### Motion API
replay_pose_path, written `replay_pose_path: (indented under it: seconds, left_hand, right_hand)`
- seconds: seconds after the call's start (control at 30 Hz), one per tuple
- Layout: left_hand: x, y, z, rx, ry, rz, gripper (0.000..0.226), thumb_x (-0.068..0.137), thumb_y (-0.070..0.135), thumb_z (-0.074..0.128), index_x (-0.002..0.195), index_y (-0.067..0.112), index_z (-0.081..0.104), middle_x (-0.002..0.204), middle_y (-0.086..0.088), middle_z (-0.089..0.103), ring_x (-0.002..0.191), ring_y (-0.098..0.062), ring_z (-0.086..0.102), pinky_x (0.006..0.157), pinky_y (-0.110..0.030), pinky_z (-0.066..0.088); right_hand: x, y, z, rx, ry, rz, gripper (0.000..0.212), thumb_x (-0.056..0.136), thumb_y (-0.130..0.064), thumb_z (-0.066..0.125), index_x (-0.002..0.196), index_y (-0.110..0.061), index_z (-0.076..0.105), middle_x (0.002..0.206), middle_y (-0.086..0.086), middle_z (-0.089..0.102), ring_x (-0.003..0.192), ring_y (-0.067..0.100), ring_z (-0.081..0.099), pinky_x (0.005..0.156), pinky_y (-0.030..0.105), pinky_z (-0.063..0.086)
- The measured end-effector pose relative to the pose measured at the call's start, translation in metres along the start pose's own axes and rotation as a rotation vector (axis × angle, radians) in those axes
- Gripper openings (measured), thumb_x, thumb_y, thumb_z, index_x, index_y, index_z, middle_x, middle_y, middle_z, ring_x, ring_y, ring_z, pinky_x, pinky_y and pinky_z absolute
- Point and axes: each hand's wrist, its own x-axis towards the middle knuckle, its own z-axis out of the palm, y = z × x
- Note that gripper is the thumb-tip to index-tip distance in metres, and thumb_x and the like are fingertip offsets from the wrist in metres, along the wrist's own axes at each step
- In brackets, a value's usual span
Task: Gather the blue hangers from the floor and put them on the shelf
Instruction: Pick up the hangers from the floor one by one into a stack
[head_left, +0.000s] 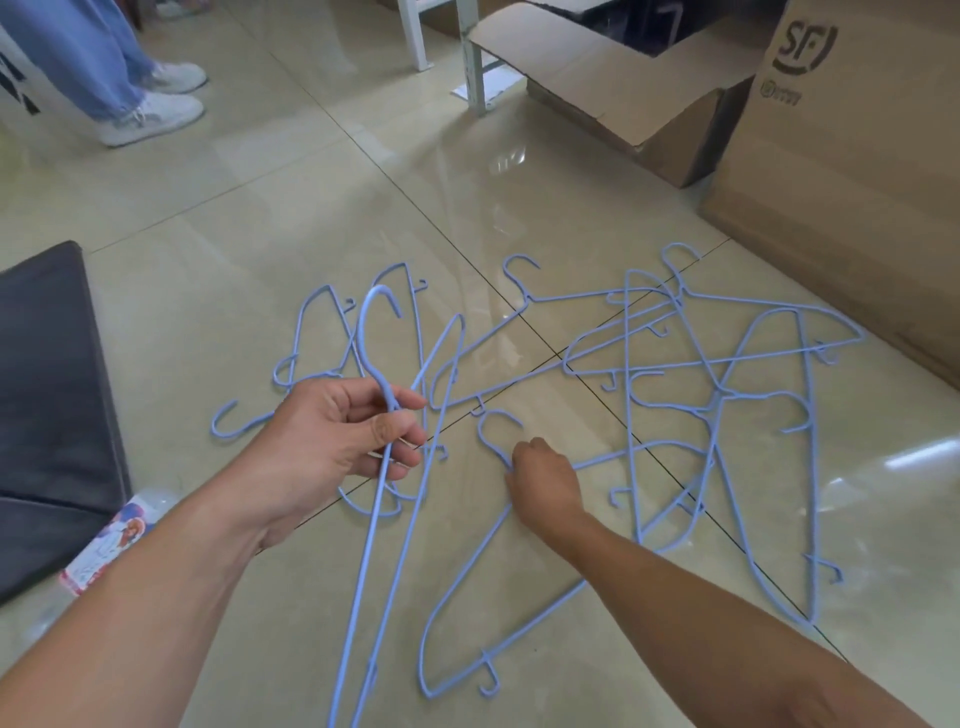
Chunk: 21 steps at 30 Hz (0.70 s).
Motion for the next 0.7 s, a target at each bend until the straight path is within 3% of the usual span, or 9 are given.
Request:
replay_pose_path:
  seconds: [0.1, 0.2, 0.37, 0.7]
  left_hand:
    - [0.0, -0.001, -0.008, -0.021, 0.02, 0.011, 0.013, 0.087, 0.005, 0.066, 0.098, 0.005, 0.072, 0.079, -0.013, 0.073, 0.067, -0.024, 0.069, 0.063, -0.033, 0.063]
    - [0.002, 0.0, -0.013, -0.005, 0.025, 0.017, 0.014, 0.087, 0.006, 0.065, 0.1, 0.005, 0.072, 0.081, -0.014, 0.073, 0.066, -0.023, 0.07, 0.062, -0.03, 0.062]
    - [0.008, 0.002, -0.012, -0.006, 0.012, 0.022, 0.014, 0.087, 0.007, 0.066, 0.099, 0.006, 0.072, 0.08, -0.014, 0.073, 0.066, -0.022, 0.069, 0.061, -0.03, 0.061]
    - [0.014, 0.015, 0.019, -0.004, -0.076, 0.04, 0.014, 0.088, 0.006, 0.066, 0.1, 0.005, 0.072, 0.08, -0.014, 0.073, 0.066, -0.022, 0.069, 0.063, -0.032, 0.062]
  right_hand:
    - [0.0, -0.006, -0.003, -0.047, -0.01, 0.006, 0.015, 0.092, -0.006, 0.05, 0.103, -0.006, 0.06, 0.113, 0.015, 0.061, 0.099, 0.036, 0.064, 0.078, 0.038, 0.047]
    - [-0.008, -0.007, -0.017, 0.019, 0.022, -0.035, 0.004, 0.086, -0.013, 0.05, 0.085, -0.011, 0.053, 0.098, 0.015, 0.066, 0.075, 0.034, 0.054, 0.066, 0.035, 0.036]
    - [-0.045, -0.002, -0.052, 0.261, 0.132, -0.116, 0.008, 0.082, -0.02, 0.054, 0.076, -0.015, 0.052, 0.072, 0.001, 0.061, 0.069, 0.028, 0.056, 0.064, 0.036, 0.044]
    - [-0.137, 0.002, -0.119, 0.774, 0.335, -0.302, 0.008, 0.083, -0.01, 0.071, 0.084, -0.018, 0.069, 0.074, -0.006, 0.071, 0.067, 0.009, 0.07, 0.055, 0.019, 0.052]
